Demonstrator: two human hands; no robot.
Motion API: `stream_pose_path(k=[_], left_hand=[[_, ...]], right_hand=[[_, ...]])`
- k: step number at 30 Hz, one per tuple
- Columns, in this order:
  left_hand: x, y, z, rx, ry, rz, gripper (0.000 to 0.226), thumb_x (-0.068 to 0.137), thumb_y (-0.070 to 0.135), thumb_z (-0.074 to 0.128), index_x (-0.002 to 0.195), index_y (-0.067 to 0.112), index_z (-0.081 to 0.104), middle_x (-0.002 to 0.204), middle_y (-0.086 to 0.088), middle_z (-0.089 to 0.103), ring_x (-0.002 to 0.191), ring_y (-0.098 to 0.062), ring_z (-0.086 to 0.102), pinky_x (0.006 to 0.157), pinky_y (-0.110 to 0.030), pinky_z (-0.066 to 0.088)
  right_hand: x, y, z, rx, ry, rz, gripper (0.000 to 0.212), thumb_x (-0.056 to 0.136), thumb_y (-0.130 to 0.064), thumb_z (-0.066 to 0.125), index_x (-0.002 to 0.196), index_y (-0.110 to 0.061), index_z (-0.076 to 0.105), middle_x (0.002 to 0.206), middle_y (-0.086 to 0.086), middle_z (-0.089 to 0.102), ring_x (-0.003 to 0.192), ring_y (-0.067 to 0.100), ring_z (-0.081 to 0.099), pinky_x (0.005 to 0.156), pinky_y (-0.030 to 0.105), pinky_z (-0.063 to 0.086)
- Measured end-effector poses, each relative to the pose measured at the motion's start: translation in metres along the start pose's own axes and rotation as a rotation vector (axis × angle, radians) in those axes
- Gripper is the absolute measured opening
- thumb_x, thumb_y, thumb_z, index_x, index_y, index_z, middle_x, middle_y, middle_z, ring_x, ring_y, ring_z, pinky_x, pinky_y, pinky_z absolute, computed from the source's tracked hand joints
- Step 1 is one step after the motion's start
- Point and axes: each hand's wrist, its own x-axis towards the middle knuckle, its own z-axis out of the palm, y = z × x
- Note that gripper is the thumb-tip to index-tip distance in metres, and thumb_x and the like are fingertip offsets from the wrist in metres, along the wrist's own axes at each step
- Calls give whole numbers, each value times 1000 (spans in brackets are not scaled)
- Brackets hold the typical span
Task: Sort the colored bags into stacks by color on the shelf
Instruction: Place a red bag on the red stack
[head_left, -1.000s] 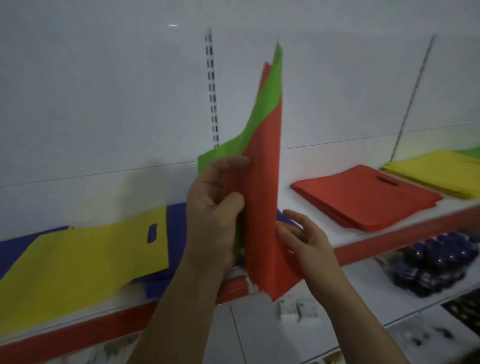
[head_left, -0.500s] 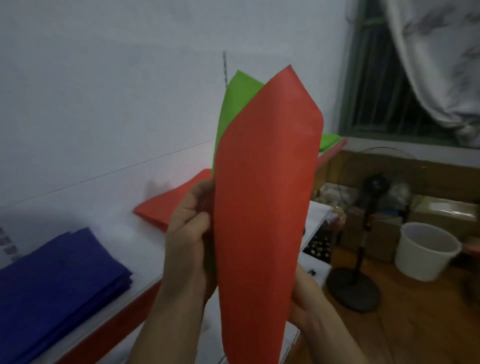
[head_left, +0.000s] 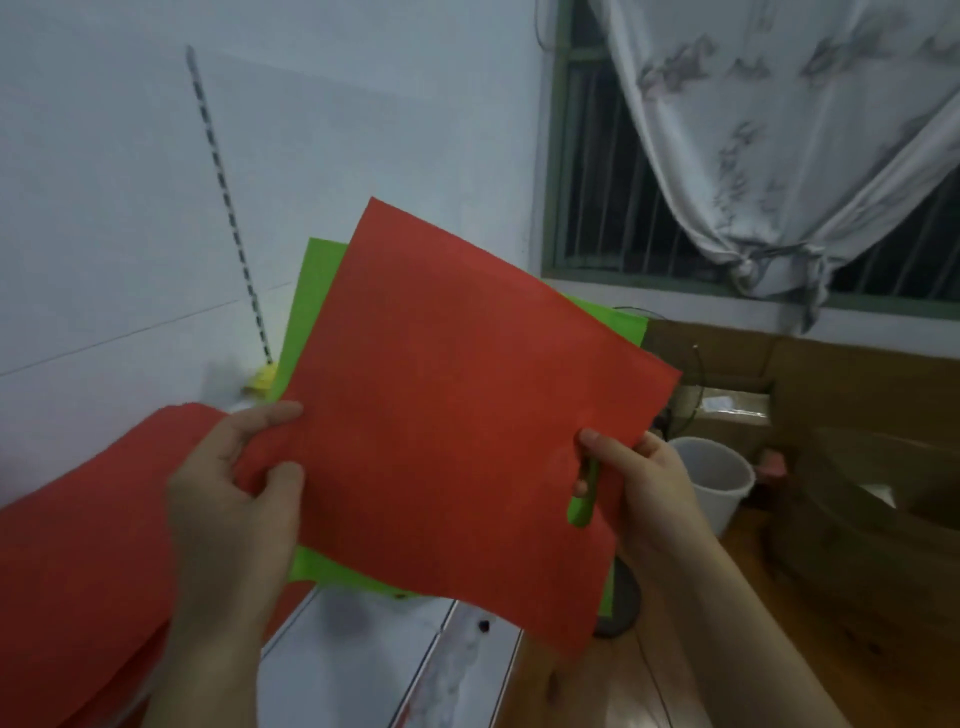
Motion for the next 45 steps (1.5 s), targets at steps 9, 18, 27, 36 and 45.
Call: stream_pose_path(k=[9, 18, 27, 36, 45], left_hand=[[82, -20, 114, 279, -45, 107, 32, 86, 14, 71, 113, 29, 68, 105, 13, 64, 102, -16, 62, 89, -29, 44], [116, -62, 138, 425, -29, 8, 46, 83, 10, 73, 122, 29, 59, 113, 4, 67, 104, -16, 62, 84, -28, 44], [143, -83, 175, 564, 42, -156, 58, 82, 29, 74, 134, 39, 50, 112, -1, 72, 103, -18, 69, 92, -41, 55], [208, -106, 315, 641, 82, -210, 44, 83, 29, 76, 115, 39, 48, 76, 27, 68, 78, 0, 68, 70, -28, 56], [294, -156, 461, 841, 74, -294, 25, 83, 37, 75, 92, 22, 57, 92, 0, 68, 92, -28, 63, 72, -39, 49]], right_hand=[[165, -22, -14, -339, 132, -185, 17, 92, -14, 69, 108, -11, 70, 91, 7, 77, 76, 23, 74, 72, 42, 58], [293, -14, 24, -645, -65, -341, 16, 85, -15, 78, 100, -18, 74, 77, -6, 76, 62, 6, 68, 57, 24, 53], [407, 23, 51, -612, -301, -269, 15, 85, -3, 75, 99, -3, 68, 68, 13, 66, 44, 12, 58, 44, 27, 49], [595, 9, 42, -670, -498, -237, 28, 84, -2, 75, 106, -2, 58, 76, 13, 70, 47, 15, 63, 46, 31, 54], [780, 7, 47, -919, -637, -248, 17, 85, -5, 76, 92, -3, 61, 71, 14, 67, 43, 12, 62, 45, 24, 50]])
